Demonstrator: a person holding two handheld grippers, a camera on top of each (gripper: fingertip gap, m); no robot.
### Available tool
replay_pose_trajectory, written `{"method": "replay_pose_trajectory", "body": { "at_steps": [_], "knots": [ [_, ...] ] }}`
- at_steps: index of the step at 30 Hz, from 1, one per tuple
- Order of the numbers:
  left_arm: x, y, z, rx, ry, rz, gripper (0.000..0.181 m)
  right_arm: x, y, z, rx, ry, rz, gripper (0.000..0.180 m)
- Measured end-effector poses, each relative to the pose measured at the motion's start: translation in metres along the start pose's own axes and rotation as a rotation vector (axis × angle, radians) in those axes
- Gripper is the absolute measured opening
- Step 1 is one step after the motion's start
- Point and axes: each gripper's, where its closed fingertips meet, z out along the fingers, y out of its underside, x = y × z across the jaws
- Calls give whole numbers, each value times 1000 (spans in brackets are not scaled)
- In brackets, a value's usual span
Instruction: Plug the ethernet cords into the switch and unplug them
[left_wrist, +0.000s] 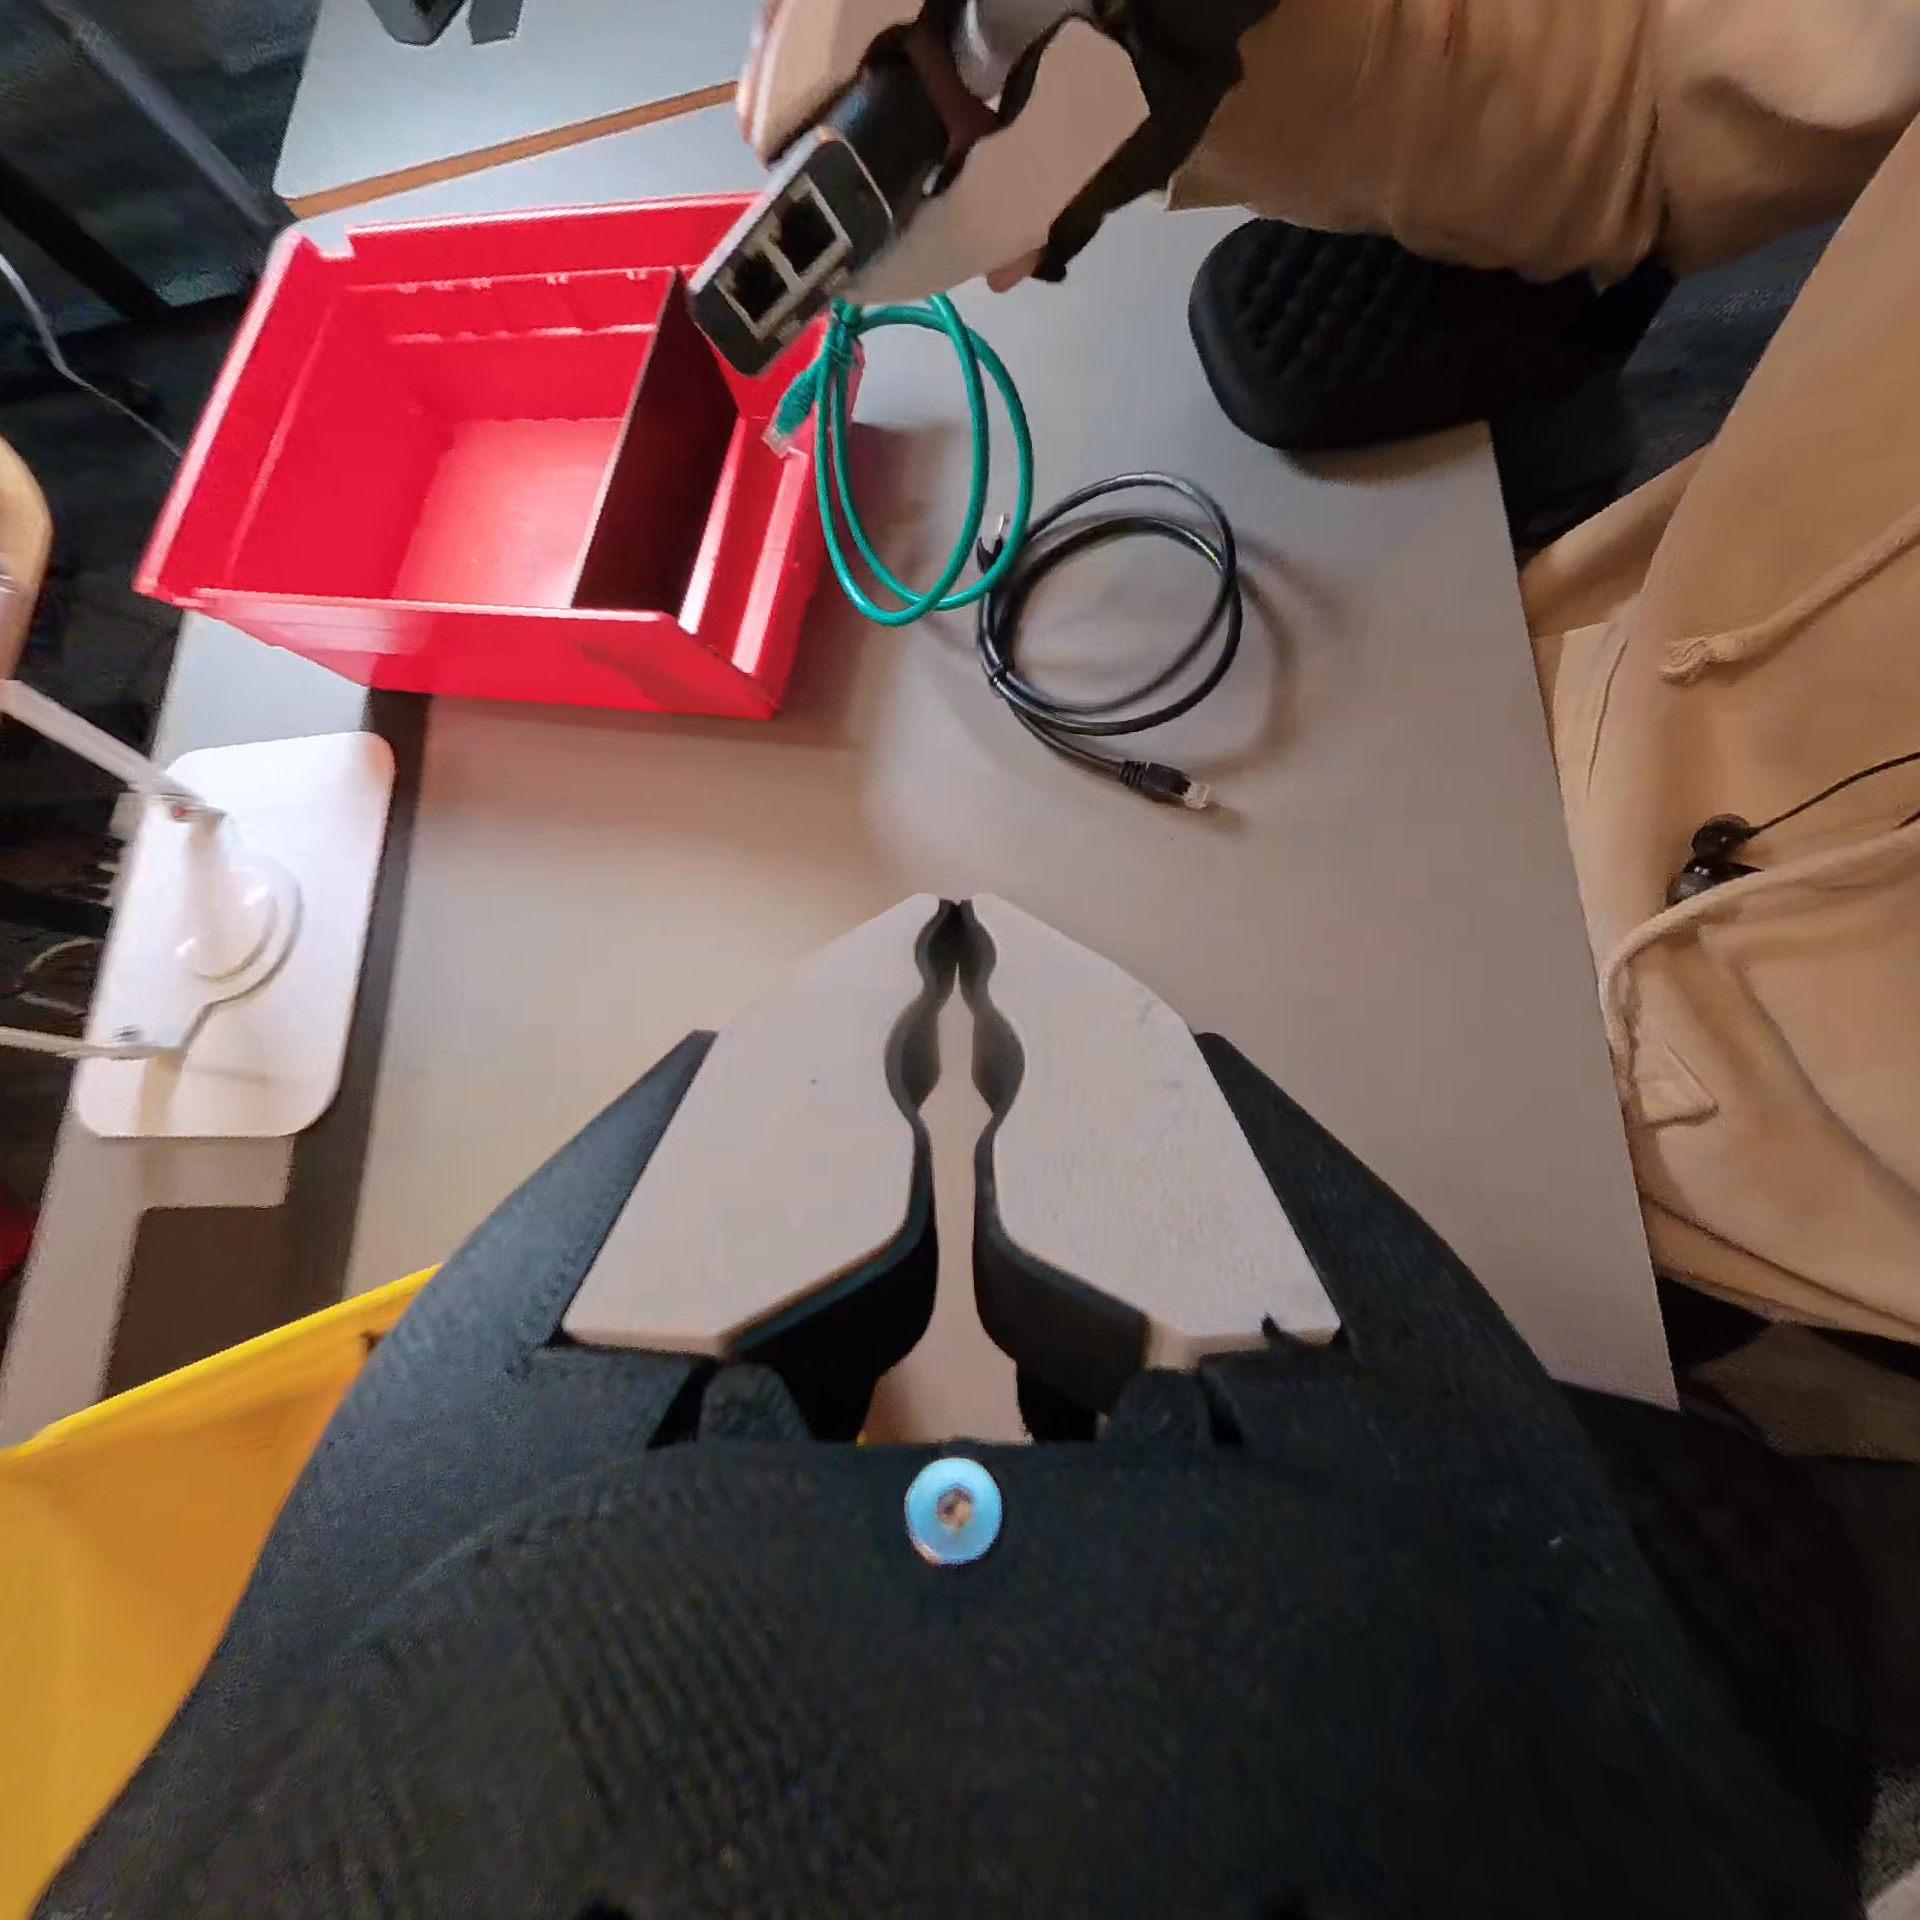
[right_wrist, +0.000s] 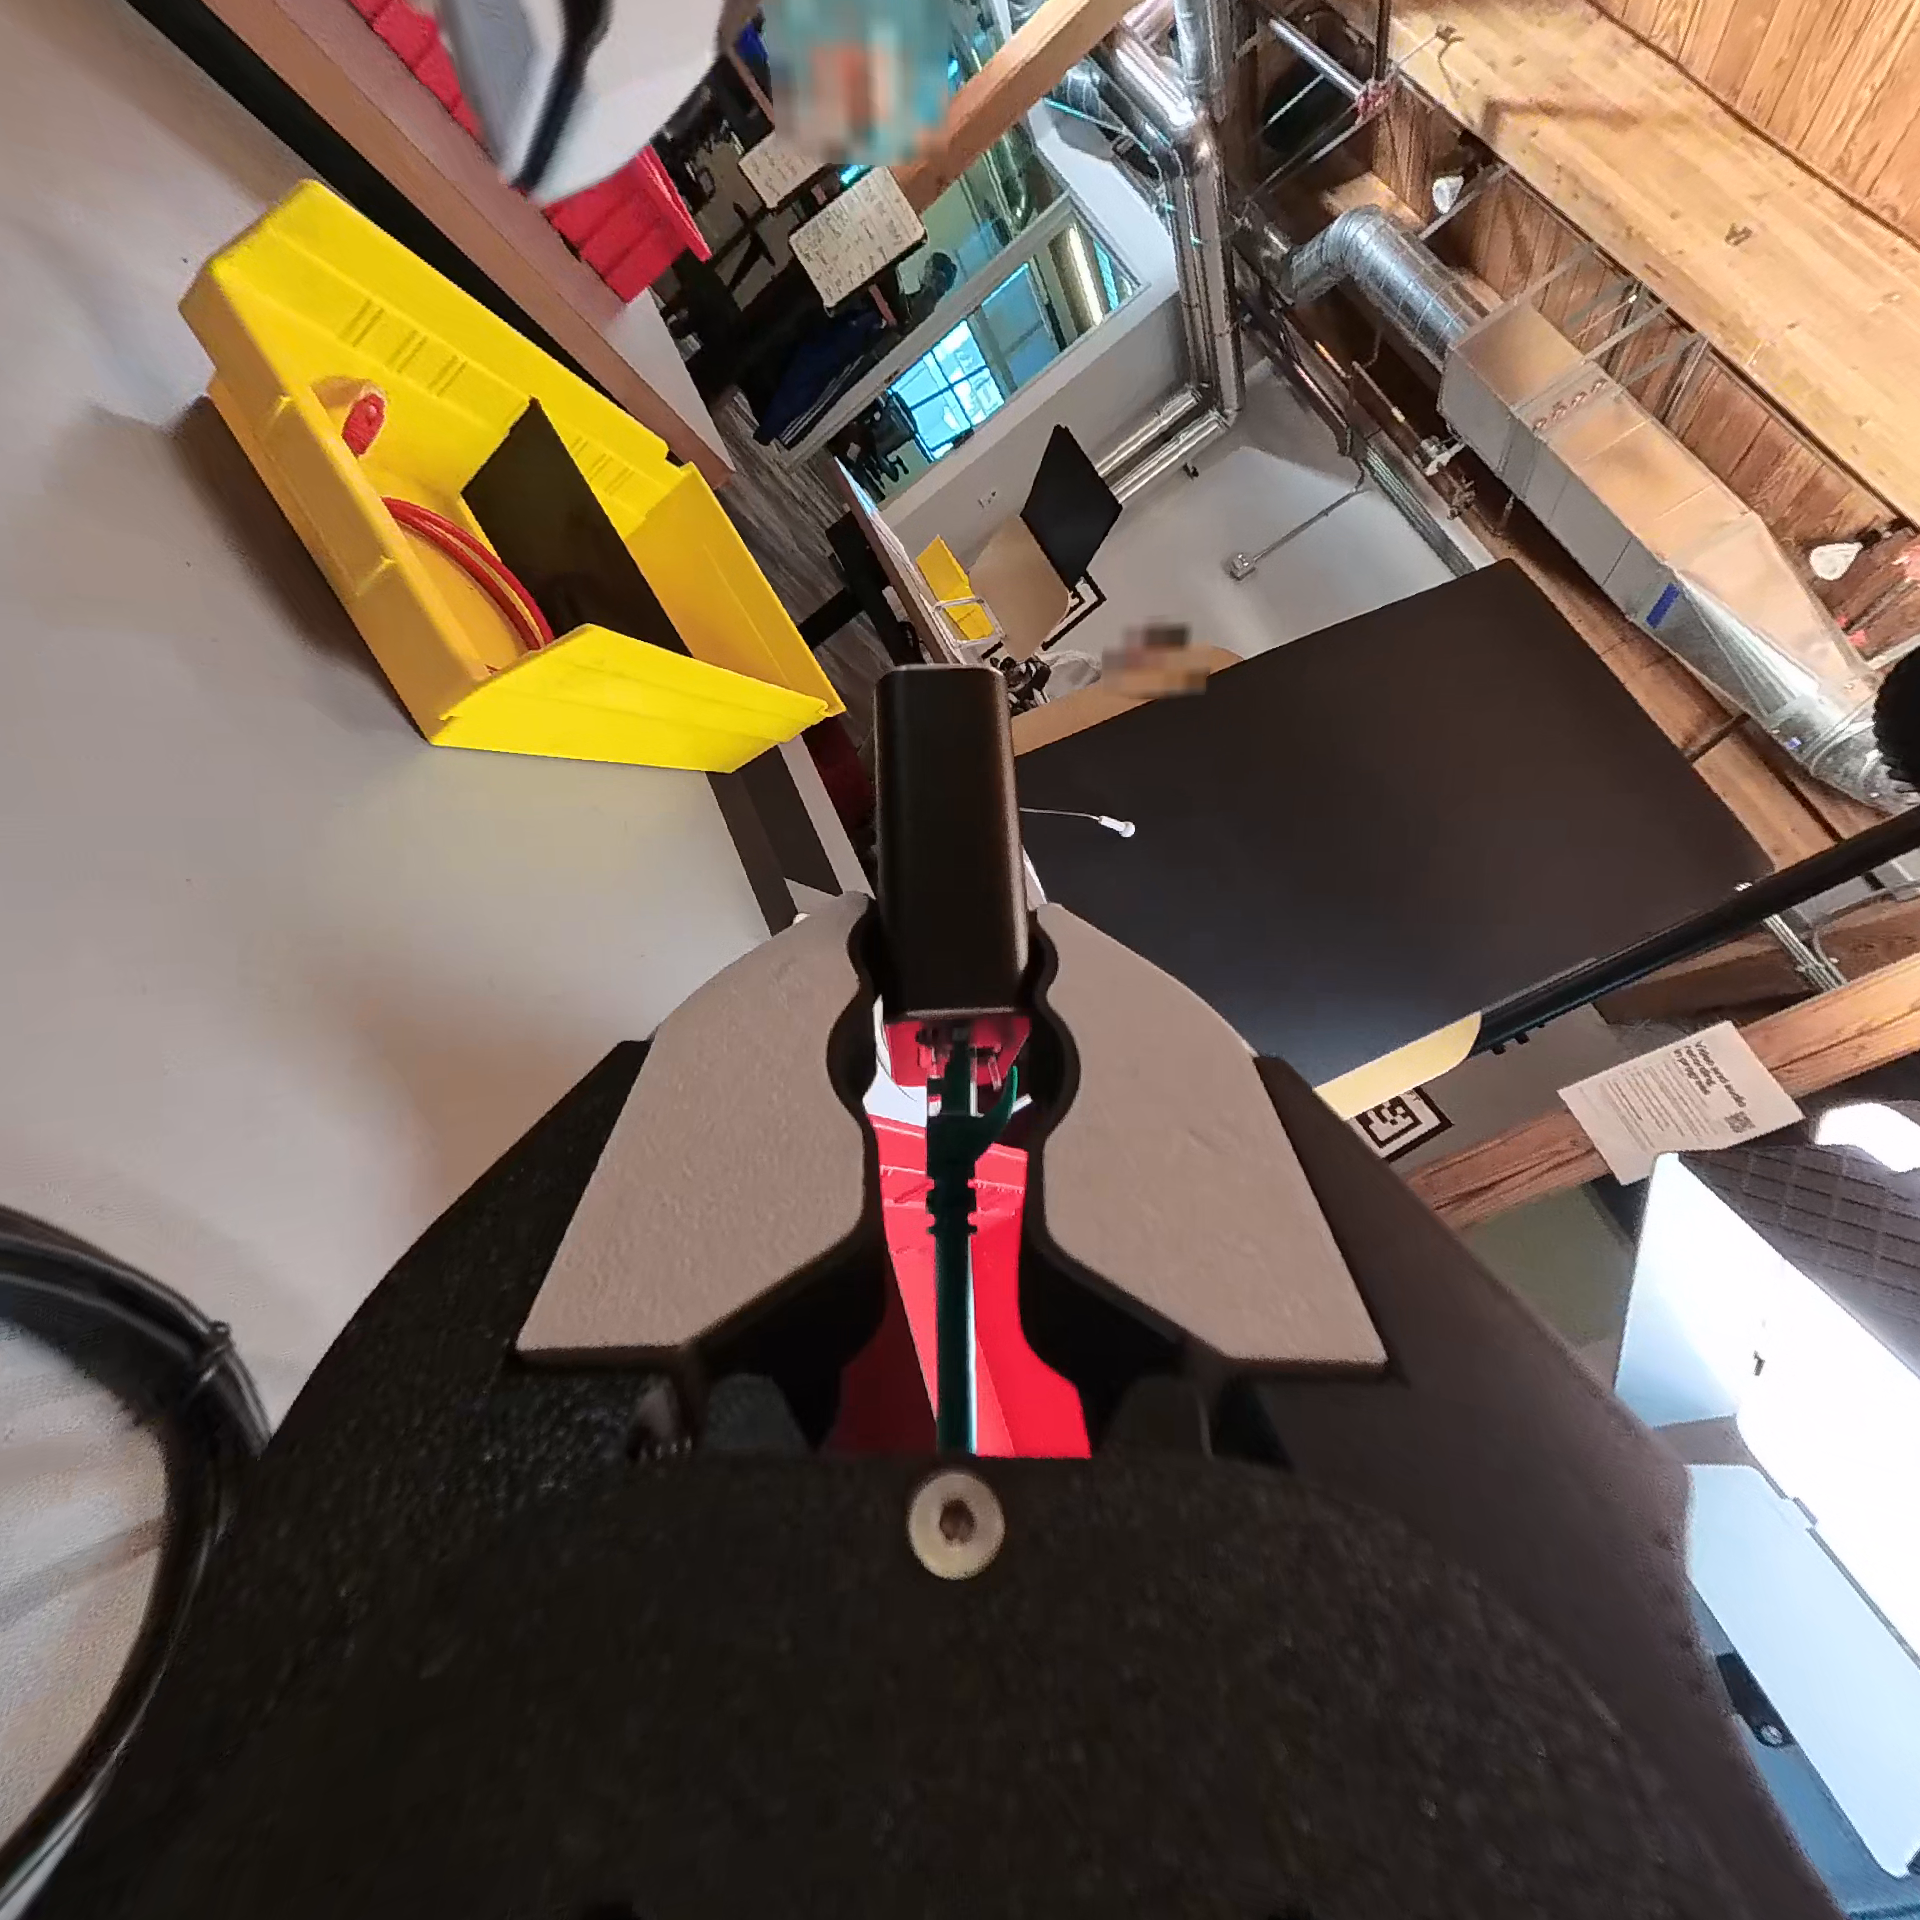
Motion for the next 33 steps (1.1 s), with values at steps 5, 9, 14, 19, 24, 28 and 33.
{"method": "replay_pose_trajectory", "body": {
  "at_steps": [5, 9, 14, 19, 24, 28, 33],
  "knots": [
    [10, 23, 63, 66, 46, -70, 1, 2, 4, 1, -10, 5, 2, 24],
    [42, 43, 123, 57, 132, 18, 14, 0, 14, 4, -28, 2, 10, 24],
    [73, 53, 174, 35, 224, 217, 21, -4, 20, 6, -43, -6, 13, 24],
    [82, 57, 198, -44, 257, 361, 37, -4, 23, 6, -50, -4, 7, 24],
    [89, 65, 210, -124, 287, 515, 41, -4, 25, 6, -48, -10, 19, 25],
    [88, 63, 216, -196, 378, 585, 40, -5, 26, 8, -53, -15, 17, 25],
    [93, 65, 218, -309, 548, 619, 33, -6, 26, 7, -55, -14, 19, 25]
  ]
}}
